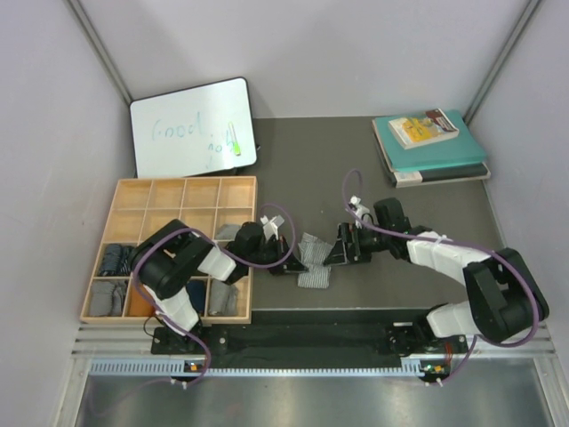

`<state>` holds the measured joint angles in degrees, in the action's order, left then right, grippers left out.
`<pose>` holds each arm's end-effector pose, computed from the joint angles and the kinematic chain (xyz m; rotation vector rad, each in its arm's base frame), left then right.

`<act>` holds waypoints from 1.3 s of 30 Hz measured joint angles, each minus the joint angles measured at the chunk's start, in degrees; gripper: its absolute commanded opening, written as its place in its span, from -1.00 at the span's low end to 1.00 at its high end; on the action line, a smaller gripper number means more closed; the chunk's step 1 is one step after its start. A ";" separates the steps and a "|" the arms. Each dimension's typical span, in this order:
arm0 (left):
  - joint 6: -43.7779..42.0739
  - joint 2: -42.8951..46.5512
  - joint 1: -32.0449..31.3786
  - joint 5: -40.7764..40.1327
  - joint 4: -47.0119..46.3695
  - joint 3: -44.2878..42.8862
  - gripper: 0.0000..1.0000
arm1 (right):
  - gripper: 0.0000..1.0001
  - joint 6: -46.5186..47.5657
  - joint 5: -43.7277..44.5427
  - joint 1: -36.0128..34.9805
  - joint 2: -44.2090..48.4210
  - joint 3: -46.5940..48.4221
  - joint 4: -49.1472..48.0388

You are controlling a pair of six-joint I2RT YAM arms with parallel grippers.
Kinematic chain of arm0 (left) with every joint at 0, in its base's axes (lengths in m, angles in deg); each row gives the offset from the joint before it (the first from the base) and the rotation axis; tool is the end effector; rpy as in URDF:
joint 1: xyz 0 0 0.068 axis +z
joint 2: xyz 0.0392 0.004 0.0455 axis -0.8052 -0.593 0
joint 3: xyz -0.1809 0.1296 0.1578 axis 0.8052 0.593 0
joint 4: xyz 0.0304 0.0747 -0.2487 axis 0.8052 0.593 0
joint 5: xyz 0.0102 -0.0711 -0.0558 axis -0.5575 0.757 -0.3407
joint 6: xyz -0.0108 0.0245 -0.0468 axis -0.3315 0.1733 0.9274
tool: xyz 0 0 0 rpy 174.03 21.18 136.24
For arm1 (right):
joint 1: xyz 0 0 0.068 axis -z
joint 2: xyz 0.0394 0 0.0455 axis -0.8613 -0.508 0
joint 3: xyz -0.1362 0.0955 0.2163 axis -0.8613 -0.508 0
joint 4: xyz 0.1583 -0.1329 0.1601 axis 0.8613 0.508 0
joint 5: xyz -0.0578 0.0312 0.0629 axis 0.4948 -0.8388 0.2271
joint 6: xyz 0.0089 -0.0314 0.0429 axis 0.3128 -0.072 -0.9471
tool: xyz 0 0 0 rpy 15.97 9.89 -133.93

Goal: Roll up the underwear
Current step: Roll the underwear to the center of the board.

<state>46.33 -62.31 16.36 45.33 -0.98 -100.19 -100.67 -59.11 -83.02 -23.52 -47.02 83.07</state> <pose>0.2013 -0.1794 0.0987 0.0489 2.4517 -1.5233 0.2156 0.1218 0.1655 -0.3849 2.5037 1.3249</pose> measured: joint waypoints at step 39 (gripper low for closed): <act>-5.64 9.86 0.59 -7.93 27.96 -9.79 0.22 | -1.00 -9.77 6.05 -4.57 -8.98 -3.74 -6.16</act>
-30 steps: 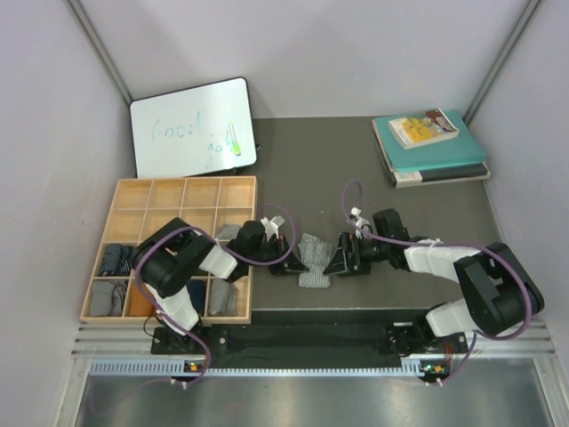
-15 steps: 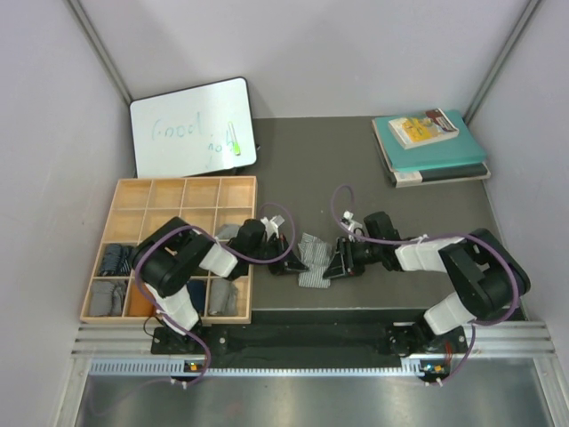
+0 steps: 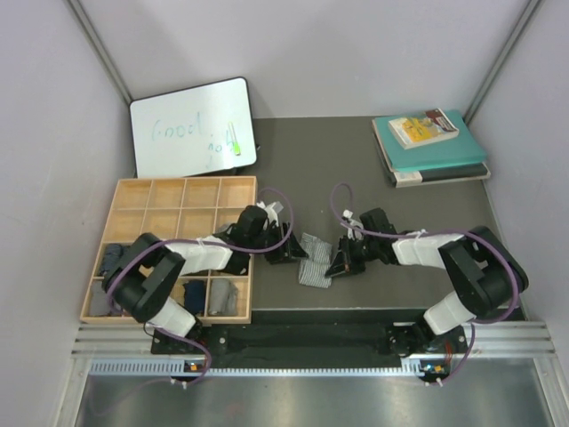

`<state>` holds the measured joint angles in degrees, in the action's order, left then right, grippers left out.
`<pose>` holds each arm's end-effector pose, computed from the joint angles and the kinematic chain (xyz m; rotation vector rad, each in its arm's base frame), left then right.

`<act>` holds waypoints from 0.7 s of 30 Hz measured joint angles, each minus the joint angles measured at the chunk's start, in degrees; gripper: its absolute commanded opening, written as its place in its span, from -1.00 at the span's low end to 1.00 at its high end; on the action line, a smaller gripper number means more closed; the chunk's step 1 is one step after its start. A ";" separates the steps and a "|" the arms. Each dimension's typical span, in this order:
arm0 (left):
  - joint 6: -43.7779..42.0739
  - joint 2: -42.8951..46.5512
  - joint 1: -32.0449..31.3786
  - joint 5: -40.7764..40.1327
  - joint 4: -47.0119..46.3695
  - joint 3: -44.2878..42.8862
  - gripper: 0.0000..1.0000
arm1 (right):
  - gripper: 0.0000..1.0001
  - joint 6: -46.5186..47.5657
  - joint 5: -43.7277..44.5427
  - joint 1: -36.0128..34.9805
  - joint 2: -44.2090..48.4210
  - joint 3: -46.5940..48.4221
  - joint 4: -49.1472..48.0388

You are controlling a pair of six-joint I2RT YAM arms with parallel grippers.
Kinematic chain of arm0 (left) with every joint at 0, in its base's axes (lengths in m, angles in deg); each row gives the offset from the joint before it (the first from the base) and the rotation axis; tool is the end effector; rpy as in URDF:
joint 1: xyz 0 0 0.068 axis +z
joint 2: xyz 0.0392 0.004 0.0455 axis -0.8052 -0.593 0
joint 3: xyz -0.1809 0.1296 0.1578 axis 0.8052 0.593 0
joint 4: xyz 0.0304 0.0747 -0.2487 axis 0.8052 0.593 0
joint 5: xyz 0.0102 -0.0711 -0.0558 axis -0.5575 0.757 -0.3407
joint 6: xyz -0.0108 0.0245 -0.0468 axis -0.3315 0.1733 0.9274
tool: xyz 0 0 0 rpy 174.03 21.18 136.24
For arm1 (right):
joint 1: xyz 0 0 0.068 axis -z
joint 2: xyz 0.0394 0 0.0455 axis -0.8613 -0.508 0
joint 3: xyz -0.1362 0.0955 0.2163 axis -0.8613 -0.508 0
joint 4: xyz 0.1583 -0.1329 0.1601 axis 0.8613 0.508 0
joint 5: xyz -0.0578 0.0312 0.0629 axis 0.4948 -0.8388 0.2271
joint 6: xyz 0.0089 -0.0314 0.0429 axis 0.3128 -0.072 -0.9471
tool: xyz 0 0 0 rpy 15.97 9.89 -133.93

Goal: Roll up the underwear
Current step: Roll the underwear to the center of the board.

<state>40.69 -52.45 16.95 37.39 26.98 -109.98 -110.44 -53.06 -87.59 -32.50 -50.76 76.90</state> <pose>0.2183 -0.1835 0.1413 0.0009 2.5377 -1.2716 0.2059 0.1358 0.1174 -0.1731 2.7331 1.2542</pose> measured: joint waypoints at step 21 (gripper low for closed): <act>3.39 -5.22 -2.21 4.37 -12.85 4.20 -0.24 | -1.00 0.26 -2.34 0.17 -2.80 2.16 2.08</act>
<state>44.08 -57.68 14.74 41.76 14.13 -105.79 -110.18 -55.40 -87.41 -35.30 -48.60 78.98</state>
